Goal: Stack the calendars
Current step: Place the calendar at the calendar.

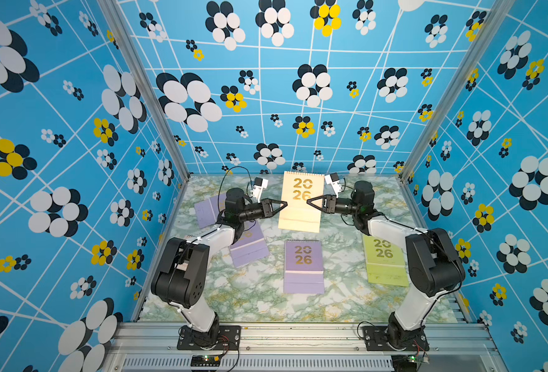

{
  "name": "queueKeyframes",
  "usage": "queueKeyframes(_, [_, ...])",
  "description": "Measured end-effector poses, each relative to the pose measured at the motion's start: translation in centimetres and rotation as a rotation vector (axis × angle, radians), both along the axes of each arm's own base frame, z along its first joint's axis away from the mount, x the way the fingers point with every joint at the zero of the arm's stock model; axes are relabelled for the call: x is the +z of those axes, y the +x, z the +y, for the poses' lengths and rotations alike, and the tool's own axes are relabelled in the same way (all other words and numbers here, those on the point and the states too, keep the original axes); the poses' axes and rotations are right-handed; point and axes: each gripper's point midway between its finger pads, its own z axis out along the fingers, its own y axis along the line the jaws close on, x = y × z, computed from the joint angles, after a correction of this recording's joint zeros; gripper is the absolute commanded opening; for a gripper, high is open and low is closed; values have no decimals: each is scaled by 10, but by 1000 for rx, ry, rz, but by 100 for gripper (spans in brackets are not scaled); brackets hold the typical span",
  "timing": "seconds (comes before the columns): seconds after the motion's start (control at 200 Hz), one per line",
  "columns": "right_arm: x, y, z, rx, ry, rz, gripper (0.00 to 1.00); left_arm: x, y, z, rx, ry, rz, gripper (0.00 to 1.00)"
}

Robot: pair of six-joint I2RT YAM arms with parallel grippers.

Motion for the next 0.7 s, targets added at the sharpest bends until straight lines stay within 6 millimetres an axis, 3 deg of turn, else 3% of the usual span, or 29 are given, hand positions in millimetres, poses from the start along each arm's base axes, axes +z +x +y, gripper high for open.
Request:
queueKeyframes(0.16, [11, -5, 1, 2, 2, -19, 0, 8, -4, 2, 2, 8, -24, 23])
queueKeyframes(0.27, [20, -14, 5, -13, -25, -41, 0, 8, -6, 2, 7, 27, -45, 60])
queueKeyframes(0.33, [18, -18, 6, -32, -58, -31, 0, 13, -9, 0, 3, 30, -64, 73])
queueKeyframes(0.535, [8, -29, -7, -96, -185, 2, 0, 24, -15, 4, 16, 51, -117, 99])
queueKeyframes(0.7, [-16, -35, -24, -165, -294, 95, 0, 39, -20, 14, 52, 72, -176, 99])
